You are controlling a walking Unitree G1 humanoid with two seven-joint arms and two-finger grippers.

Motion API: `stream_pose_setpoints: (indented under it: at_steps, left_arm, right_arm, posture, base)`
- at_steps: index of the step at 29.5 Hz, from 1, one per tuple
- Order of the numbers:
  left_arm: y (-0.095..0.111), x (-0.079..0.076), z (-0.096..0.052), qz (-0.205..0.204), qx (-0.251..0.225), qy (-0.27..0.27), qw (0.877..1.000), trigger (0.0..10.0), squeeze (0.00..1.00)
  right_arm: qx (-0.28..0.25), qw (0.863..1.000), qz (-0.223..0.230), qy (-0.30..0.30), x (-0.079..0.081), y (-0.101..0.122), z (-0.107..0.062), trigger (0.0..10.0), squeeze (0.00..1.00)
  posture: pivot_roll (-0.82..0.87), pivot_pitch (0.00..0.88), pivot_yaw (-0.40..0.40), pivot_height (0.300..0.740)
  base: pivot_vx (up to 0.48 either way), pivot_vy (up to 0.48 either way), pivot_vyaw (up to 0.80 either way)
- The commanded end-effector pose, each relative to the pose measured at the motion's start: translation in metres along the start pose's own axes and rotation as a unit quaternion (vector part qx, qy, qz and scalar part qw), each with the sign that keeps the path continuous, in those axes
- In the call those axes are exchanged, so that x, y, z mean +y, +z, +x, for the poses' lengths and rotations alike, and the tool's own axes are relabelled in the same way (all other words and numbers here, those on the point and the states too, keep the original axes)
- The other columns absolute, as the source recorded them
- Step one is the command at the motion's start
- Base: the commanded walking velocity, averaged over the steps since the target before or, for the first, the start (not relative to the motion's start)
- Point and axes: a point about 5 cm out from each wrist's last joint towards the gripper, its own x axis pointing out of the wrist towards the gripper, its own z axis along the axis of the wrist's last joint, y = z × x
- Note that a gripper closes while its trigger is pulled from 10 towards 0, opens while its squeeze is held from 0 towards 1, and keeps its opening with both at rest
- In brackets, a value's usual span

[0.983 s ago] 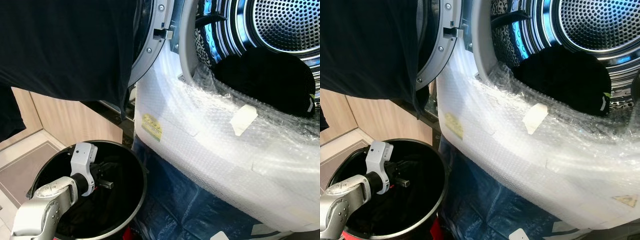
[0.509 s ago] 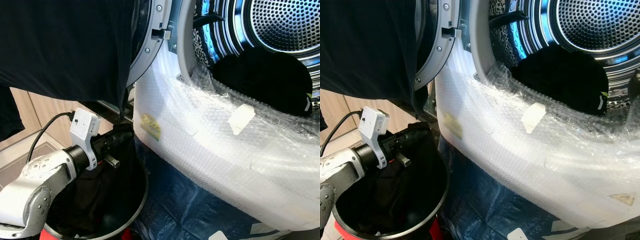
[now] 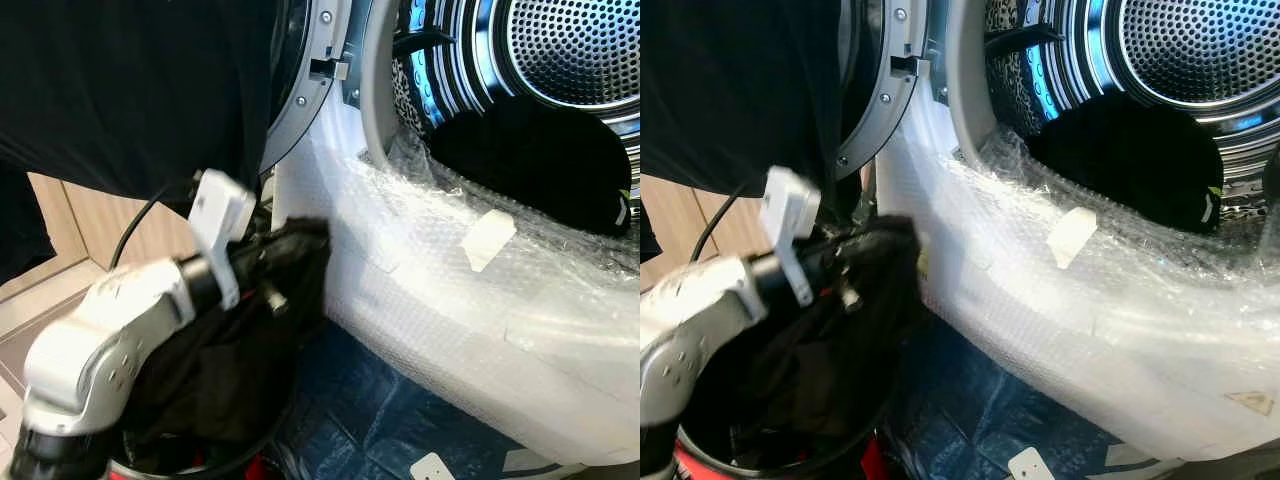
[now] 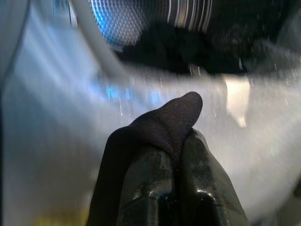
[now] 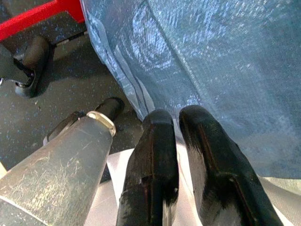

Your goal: Clothes washing

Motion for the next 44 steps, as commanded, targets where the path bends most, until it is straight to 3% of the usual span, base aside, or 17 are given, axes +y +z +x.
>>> stream_pose_setpoints:
  at_steps: [1,3,4,7,10,17,19,23,25,29,31,38,40,43,44]
  left_arm:
    - [-0.002,0.001,0.01,0.005,0.01,-0.001,1.0,0.0,0.0]
    - [0.006,0.001,0.027,0.006,0.008,-0.001,1.0,0.0,0.0]
    - [0.006,0.001,0.027,0.006,0.008,-0.001,1.0,0.0,0.0]
    - [0.022,-0.003,0.047,0.007,-0.012,-0.019,1.0,0.0,0.0]
    - [0.039,-0.018,0.072,0.021,-0.025,-0.08,0.996,0.0,0.0]
    - [0.035,-0.046,0.087,-0.014,-0.016,-0.161,0.987,0.0,0.0]
    - [0.03,-0.065,0.087,-0.028,-0.002,-0.213,0.977,0.0,0.0]
    - [0.037,-0.066,0.09,-0.031,-0.008,-0.221,0.975,0.0,0.0]
    - [0.055,-0.061,0.105,0.021,-0.02,-0.205,0.978,0.0,0.0]
    - [0.074,-0.06,0.122,0.035,-0.038,-0.198,0.979,0.0,0.0]
    - [0.089,-0.07,0.134,0.031,-0.057,-0.222,0.973,0.0,0.0]
    - [0.1,-0.08,0.156,0.039,-0.051,-0.237,0.969,0.0,0.0]
    - [0.096,-0.08,0.164,0.007,-0.05,-0.243,0.969,0.0,0.0]
    - [0.089,-0.082,0.169,-0.004,-0.041,-0.25,0.967,0.0,0.0]
    - [0.08,-0.093,0.174,-0.02,-0.028,-0.274,0.961,0.0,0.0]
  right_arm:
    - [0.005,1.0,0.011,-0.007,-0.003,-0.003,-0.001,10.0,0.0]
    - [0.006,1.0,0.011,-0.01,-0.004,-0.001,-0.001,10.0,0.0]
    - [0.006,1.0,0.011,-0.01,-0.004,-0.001,-0.001,10.0,0.0]
    - [-0.001,1.0,0.017,-0.014,-0.004,0.003,0.0,10.0,0.0]
    - [-0.009,1.0,0.024,-0.014,-0.002,0.01,0.001,10.0,0.0]
    - [-0.015,0.999,0.028,-0.013,0.0,0.015,0.002,10.0,0.0]
    - [-0.018,0.999,0.032,-0.013,0.001,0.016,0.002,10.0,0.0]
    - [-0.017,0.999,0.034,-0.013,0.002,0.013,0.002,10.0,0.0]
    - [-0.009,0.999,0.034,-0.011,0.003,0.009,0.002,10.0,0.0]
    - [-0.007,0.999,0.036,-0.011,0.005,0.009,0.002,10.0,0.0]
    - [-0.013,0.999,0.041,-0.012,0.004,0.013,0.003,10.0,0.0]
    - [-0.02,0.999,0.037,-0.011,0.003,0.02,0.003,10.0,0.0]
    - [-0.03,0.999,0.031,-0.013,0.002,0.026,0.003,10.0,0.0]
    - [-0.041,0.999,0.029,-0.015,0.0,0.032,0.003,10.0,0.0]
    - [-0.056,0.998,0.034,-0.02,-0.003,0.04,0.003,10.0,0.0]
  posture:
    - [0.19,0.0,-0.151,0.74]
    - [0.2,0.0,-0.146,0.74]
    - [0.2,0.0,-0.146,0.74]
    - [0.2,0.0,-0.14,0.74]
    - [0.2,0.0,-0.125,0.74]
    - [0.2,0.0,-0.109,0.74]
    - [0.18,0.0,-0.098,0.74]
    - [0.19,0.0,-0.098,0.74]
    - [0.23,0.0,-0.107,0.74]
    - [0.23,0.0,-0.102,0.74]
    - [0.22,0.0,-0.097,0.74]
    - [0.22,0.0,-0.086,0.74]
    - [0.22,0.0,-0.085,0.74]
    - [0.21,0.0,-0.082,0.74]
    - [0.21,0.0,-0.077,0.74]
  base:
    - [0.0,0.0,0.0]
    - [0.0,0.0,0.0]
    - [0.0,0.0,0.0]
    - [0.0,0.0,0.0]
    - [0.0,0.0,0.0]
    - [0.0,0.0,0.0]
    - [0.0,0.0,0.0]
    - [0.0,0.0,0.0]
    - [0.0,0.0,0.0]
    - [0.0,0.0,0.0]
    - [0.0,0.0,0.0]
    - [0.0,0.0,0.0]
    - [0.0,0.0,0.0]
    - [0.0,0.0,0.0]
    - [0.0,0.0,0.0]
